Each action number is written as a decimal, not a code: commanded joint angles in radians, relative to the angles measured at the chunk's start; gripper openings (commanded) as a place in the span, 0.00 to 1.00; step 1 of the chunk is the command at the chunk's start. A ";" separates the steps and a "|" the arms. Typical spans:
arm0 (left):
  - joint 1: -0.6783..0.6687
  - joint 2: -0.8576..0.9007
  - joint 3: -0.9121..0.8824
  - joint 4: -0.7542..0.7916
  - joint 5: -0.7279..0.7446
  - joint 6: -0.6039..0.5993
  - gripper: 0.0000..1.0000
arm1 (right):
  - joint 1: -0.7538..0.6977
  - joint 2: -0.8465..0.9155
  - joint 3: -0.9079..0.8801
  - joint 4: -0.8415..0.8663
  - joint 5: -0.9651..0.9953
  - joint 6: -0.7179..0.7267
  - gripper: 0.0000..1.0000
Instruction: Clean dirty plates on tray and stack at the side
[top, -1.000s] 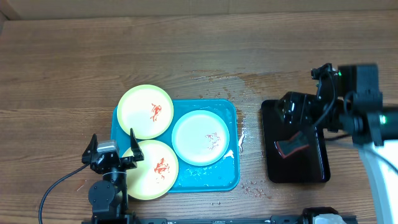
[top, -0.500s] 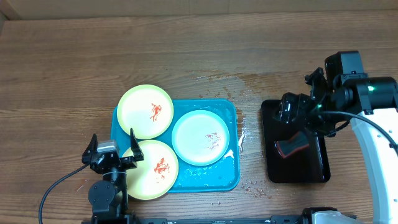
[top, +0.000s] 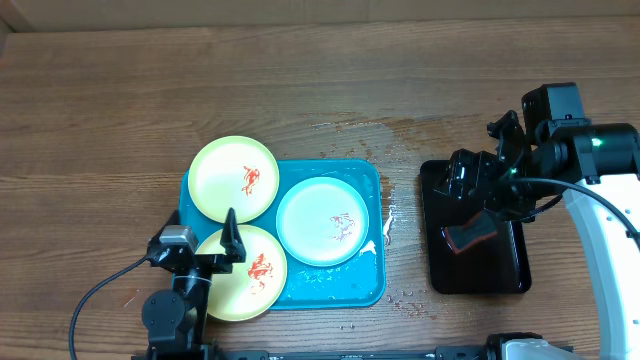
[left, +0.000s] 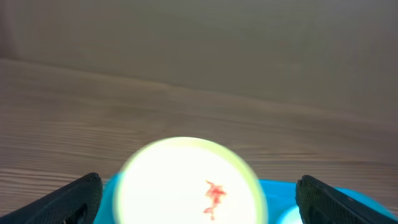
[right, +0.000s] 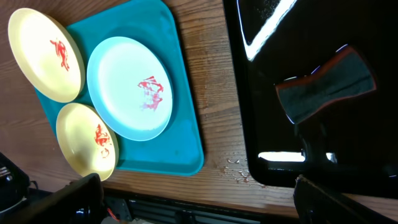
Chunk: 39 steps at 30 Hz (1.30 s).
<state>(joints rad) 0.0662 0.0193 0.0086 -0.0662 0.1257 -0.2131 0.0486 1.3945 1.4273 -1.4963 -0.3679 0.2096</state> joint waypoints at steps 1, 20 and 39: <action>0.005 0.032 0.006 -0.005 0.165 -0.109 1.00 | 0.007 -0.012 0.030 0.001 -0.027 0.004 1.00; 0.004 0.816 0.666 -0.319 0.206 -0.078 1.00 | 0.007 -0.012 0.029 0.042 -0.024 0.004 1.00; -0.040 1.381 1.064 -0.803 0.186 -0.064 1.00 | 0.006 0.034 0.021 0.057 0.331 0.348 1.00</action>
<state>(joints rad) 0.0433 1.3941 1.0515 -0.8547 0.3611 -0.2863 0.0494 1.4204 1.4288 -1.4197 -0.2024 0.3813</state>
